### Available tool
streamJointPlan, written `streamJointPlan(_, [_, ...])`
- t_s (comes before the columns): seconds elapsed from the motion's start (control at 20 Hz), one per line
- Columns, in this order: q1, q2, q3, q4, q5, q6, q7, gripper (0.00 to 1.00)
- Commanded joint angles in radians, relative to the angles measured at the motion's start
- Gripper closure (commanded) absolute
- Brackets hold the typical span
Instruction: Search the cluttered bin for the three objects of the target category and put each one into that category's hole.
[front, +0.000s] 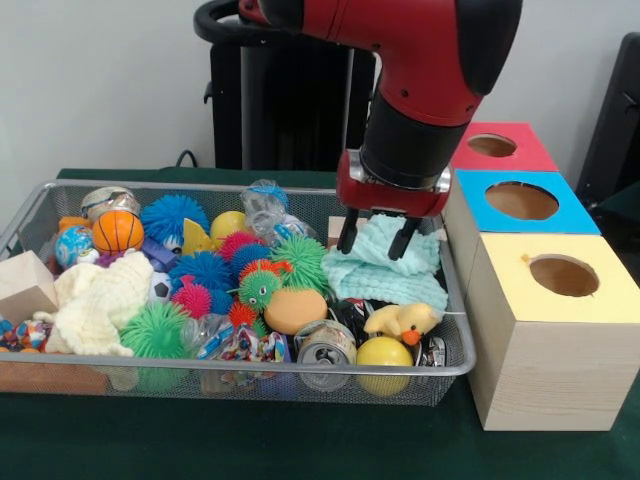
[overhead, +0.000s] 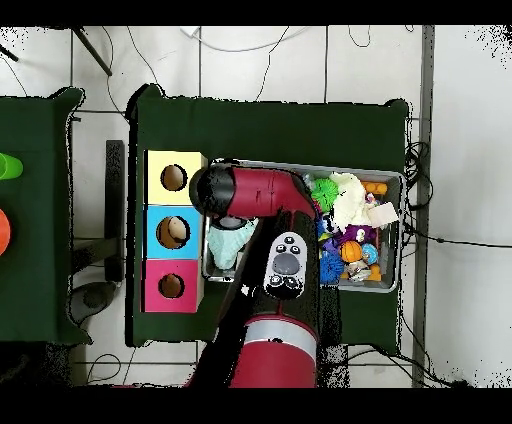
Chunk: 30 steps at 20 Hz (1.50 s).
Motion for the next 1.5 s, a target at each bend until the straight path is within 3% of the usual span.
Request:
streamJointPlan(0.05, [-0.046, 0.038, 0.117, -0.055, 0.002, 0.079, 0.025, 0.00])
streamJointPlan(0.6, [-0.038, 0.060, 0.117, -0.081, -0.014, 0.068, 0.040, 0.00])
streamJointPlan(1.5, [-0.009, 0.131, 0.101, -0.220, 0.001, 0.146, 0.082, 0.00])
